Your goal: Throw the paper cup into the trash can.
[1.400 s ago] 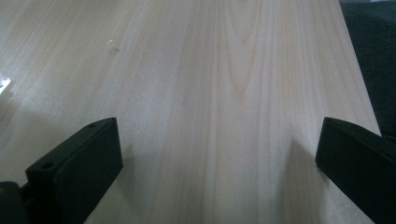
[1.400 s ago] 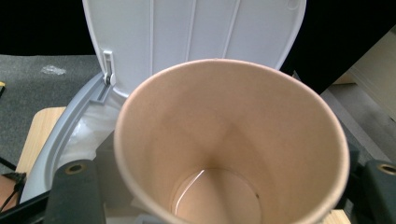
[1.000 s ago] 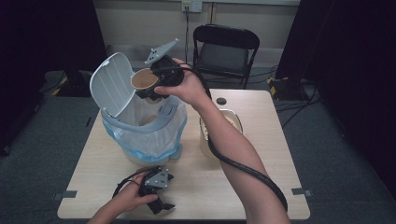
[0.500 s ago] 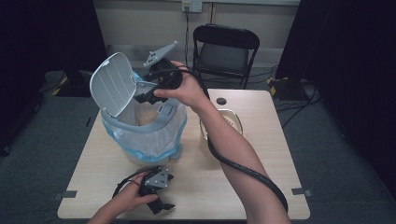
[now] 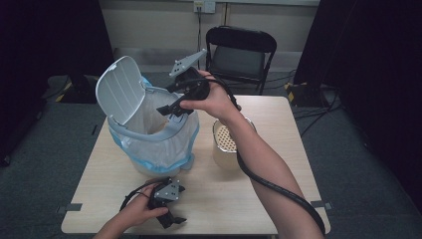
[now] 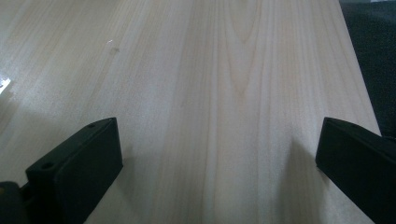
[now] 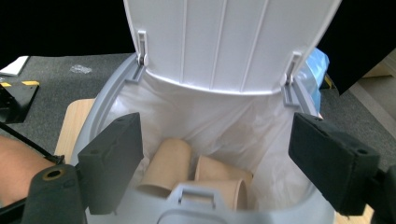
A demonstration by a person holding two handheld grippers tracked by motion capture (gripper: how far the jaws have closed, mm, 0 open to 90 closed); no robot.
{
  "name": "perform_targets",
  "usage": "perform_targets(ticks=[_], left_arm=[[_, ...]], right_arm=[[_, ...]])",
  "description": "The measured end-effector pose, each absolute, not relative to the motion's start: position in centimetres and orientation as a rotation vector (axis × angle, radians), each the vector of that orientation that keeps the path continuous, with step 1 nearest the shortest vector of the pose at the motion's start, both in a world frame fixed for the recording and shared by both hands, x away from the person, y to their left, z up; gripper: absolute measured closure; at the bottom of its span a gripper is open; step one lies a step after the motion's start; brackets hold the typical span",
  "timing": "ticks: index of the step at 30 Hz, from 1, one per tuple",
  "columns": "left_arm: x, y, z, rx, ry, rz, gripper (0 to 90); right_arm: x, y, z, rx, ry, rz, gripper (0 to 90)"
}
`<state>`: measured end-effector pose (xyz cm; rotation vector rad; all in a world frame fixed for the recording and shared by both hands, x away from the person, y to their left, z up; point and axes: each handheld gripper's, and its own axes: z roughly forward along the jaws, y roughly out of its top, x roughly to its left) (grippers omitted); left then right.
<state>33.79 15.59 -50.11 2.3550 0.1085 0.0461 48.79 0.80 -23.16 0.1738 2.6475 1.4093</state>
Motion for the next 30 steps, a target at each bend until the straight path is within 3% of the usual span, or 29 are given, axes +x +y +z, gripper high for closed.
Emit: perform_targets(ticks=[30], left_arm=[[33.8,15.6,-50.1,2.357,0.106,0.053,0.0]], right_arm=[[45.9,-7.5,-26.0,0.284,2.64,1.441,14.4]])
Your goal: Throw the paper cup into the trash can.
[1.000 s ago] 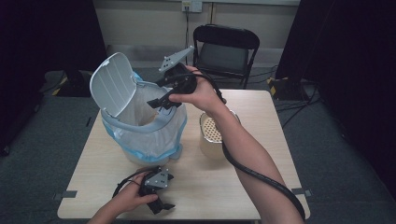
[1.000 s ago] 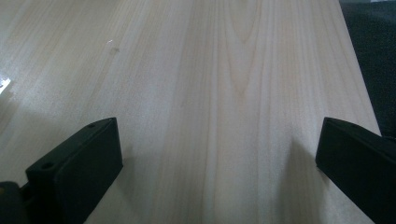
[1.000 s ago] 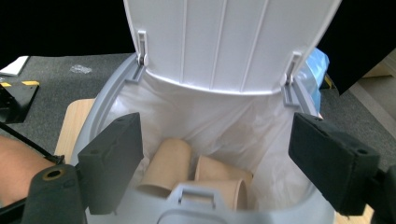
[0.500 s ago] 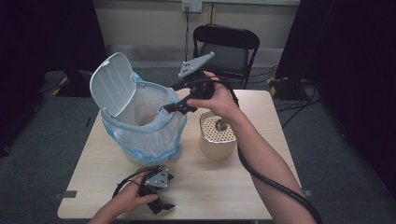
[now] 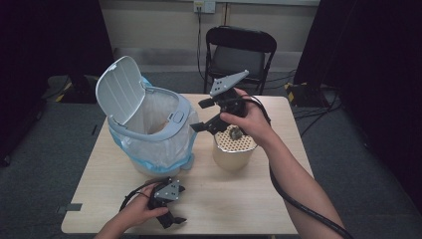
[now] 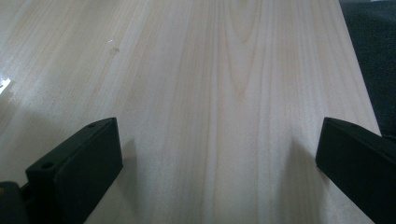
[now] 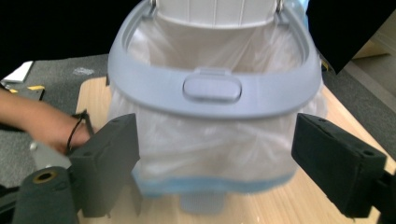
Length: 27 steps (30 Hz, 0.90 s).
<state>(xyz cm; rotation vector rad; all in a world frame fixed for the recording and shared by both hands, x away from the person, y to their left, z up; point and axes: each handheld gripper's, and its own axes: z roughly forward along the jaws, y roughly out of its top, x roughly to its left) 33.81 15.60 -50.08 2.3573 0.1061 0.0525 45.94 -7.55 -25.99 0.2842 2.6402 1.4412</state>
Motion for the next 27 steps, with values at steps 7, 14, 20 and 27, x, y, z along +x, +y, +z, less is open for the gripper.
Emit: perform_targets(ticks=[7,14,20,27], left_arm=[[33.8,15.6,-50.1,2.358,0.108,0.053,0.0],[33.8,15.6,-50.1,2.355,0.106,0.049,0.0],[33.8,15.6,-50.1,2.356,0.106,0.053,0.0],[33.8,15.6,-50.1,2.358,0.103,0.055,0.0]], right_arm=[[44.4,-9.9,-27.8,0.323,2.637,1.413,14.4],[43.3,-11.7,-30.3,0.375,2.634,1.4,14.4],[42.6,-12.7,-32.3,0.399,2.654,1.403,14.4],[41.7,-13.6,-34.6,0.412,2.689,1.381,14.5]])
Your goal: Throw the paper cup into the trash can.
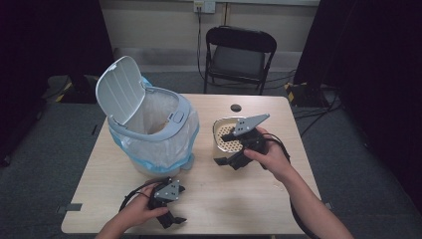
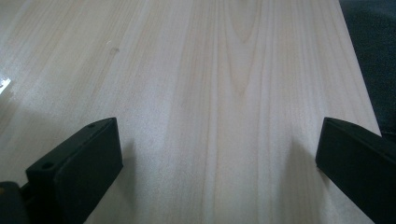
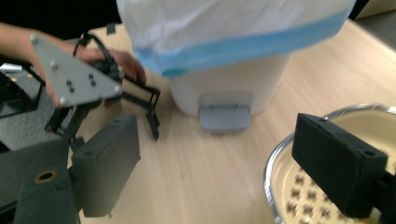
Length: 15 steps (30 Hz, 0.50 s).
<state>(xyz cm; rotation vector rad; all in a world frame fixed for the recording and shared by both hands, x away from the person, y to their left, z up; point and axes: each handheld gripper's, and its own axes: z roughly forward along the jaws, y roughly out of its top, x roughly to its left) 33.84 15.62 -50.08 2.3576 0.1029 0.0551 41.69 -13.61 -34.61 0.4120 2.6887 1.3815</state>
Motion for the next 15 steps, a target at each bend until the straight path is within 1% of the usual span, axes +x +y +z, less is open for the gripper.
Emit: perform_targets(ticks=[7,15], left_arm=[[33.8,15.6,-50.2,2.349,0.116,0.049,0.0],[33.8,15.6,-50.2,2.351,0.113,0.044,0.0]], right_arm=[[40.6,-14.4,-37.1,0.42,2.718,1.34,14.5],[39.8,-15.7,-39.6,0.481,2.729,1.369,14.5]])
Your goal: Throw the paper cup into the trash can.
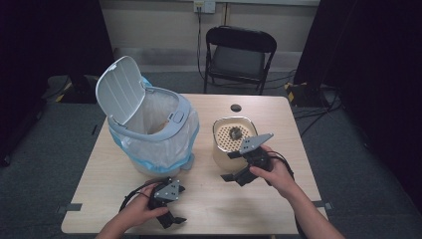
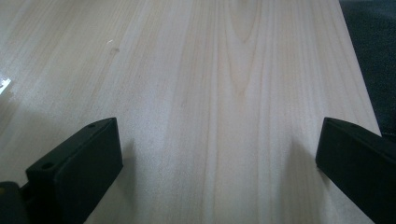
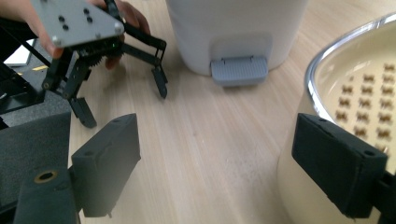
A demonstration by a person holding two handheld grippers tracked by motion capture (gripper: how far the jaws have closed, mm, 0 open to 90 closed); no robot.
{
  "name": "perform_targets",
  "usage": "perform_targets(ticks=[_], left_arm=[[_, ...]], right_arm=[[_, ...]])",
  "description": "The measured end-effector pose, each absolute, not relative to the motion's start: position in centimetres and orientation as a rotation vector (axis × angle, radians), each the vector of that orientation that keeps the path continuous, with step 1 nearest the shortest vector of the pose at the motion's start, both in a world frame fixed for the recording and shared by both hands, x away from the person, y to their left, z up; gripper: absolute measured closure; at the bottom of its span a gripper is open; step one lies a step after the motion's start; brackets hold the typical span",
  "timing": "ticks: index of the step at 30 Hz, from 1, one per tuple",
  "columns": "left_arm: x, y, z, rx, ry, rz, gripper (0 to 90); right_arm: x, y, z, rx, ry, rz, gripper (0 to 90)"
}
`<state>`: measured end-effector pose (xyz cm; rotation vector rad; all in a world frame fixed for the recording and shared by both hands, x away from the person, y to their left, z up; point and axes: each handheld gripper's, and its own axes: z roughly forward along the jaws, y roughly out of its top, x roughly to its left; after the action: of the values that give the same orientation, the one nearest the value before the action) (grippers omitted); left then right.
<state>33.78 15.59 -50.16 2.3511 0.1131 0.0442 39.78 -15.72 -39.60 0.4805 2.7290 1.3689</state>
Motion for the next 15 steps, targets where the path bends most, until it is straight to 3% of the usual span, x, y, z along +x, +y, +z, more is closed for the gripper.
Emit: perform_targets(ticks=[15], left_arm=[[33.8,15.6,-50.1,2.353,0.112,0.045,0.0]], right_arm=[[37.5,-17.8,-44.3,0.492,2.775,1.305,14.5]])
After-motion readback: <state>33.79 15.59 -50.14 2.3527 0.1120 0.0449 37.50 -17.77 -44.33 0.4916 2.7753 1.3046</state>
